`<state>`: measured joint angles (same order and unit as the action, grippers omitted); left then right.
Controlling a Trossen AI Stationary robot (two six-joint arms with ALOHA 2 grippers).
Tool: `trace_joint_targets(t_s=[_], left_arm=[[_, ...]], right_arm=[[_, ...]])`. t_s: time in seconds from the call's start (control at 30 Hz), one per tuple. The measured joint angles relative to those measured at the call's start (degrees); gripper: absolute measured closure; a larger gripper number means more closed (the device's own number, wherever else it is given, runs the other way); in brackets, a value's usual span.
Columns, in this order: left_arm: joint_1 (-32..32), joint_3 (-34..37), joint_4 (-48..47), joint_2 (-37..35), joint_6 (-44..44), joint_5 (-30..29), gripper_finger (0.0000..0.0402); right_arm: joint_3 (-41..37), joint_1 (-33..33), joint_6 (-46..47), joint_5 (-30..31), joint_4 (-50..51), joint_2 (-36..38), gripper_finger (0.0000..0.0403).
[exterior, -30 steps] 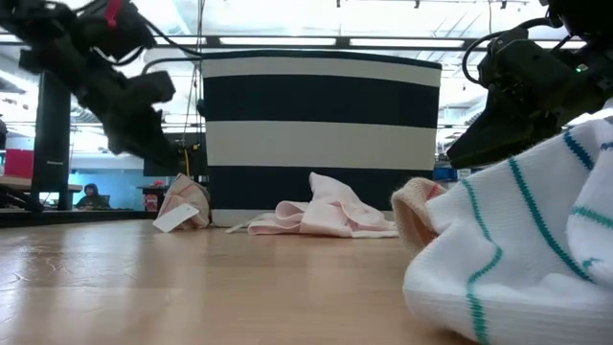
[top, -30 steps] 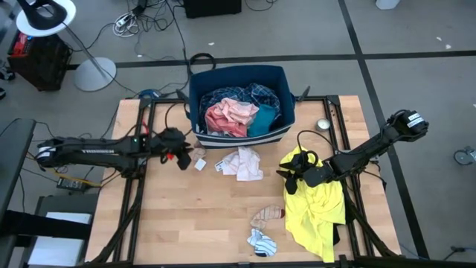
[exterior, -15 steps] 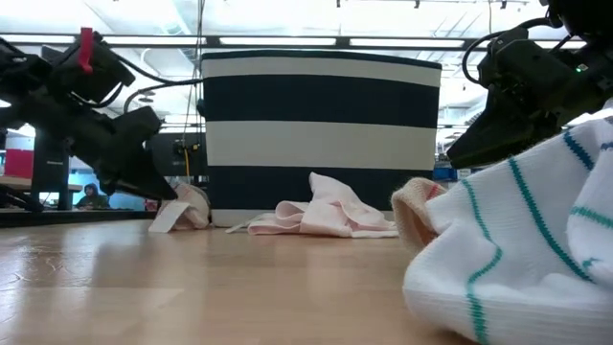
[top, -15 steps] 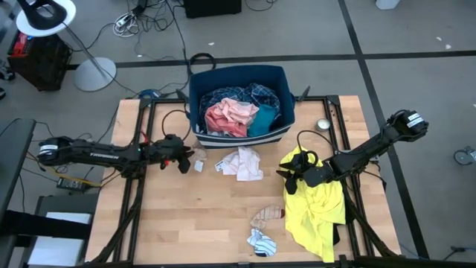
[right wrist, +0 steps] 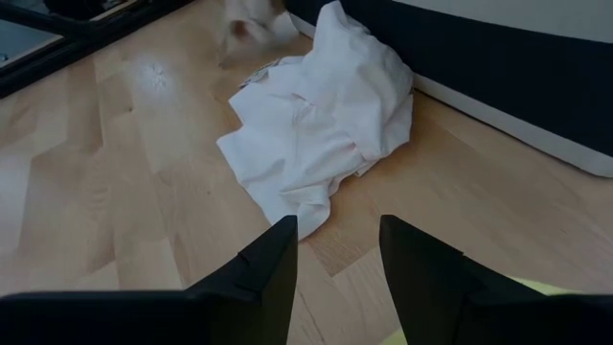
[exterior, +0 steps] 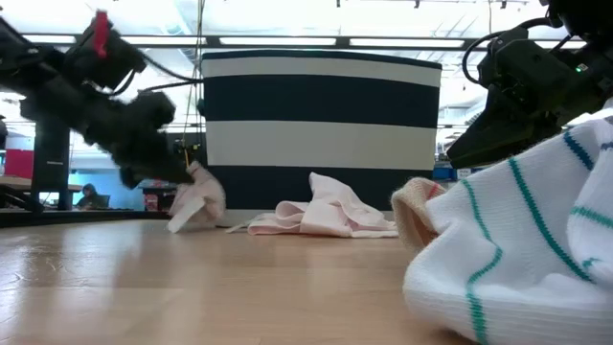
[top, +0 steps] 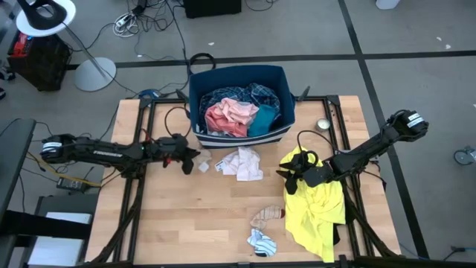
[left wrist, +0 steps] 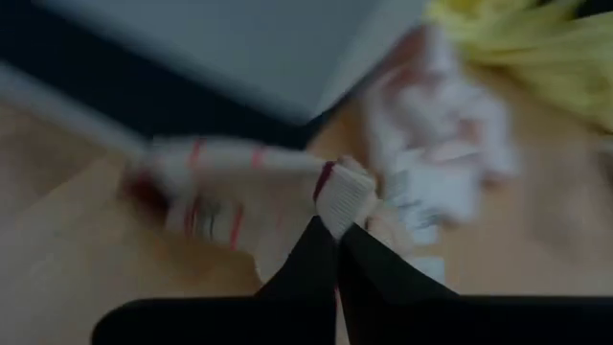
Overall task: Sort clothes
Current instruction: Put the top pink striped sock into the blue bin
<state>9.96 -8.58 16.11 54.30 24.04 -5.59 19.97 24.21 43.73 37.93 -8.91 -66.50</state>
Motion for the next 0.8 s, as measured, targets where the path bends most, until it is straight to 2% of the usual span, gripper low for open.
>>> trace_joint_targets(t_s=[0.1,0.23,0.37,0.5,0.67,0.8], left_arm=[[-0.26,-3.93,-2.92,0.0,-1.21,4.02,0.0399],[-2.64,-10.83,-10.76,0.0,-2.43,3.99,0.04],[-6.34,-19.69,-21.73,0.0,-5.81,1.05,0.0401],[-8.17,-28.86,-28.05,0.02,-9.27,-1.66,0.0401],[-7.03,-39.36,-29.96,1.44,-15.2,-1.85,0.0401],[-4.21,-48.75,-32.14,5.32,-20.51,-2.05,0.0401]], right_arm=[[0.0,0.01,0.21,0.0,0.0,0.0,0.0252],[0.0,0.01,0.24,0.0,0.0,0.0,0.0252],[0.0,0.0,0.24,0.04,0.02,0.0,0.0252],[0.0,0.01,0.24,0.46,0.02,0.0,0.0252],[0.0,0.0,0.26,0.49,0.01,0.0,0.0252],[0.0,0.01,0.28,0.5,0.0,0.0,0.0252]])
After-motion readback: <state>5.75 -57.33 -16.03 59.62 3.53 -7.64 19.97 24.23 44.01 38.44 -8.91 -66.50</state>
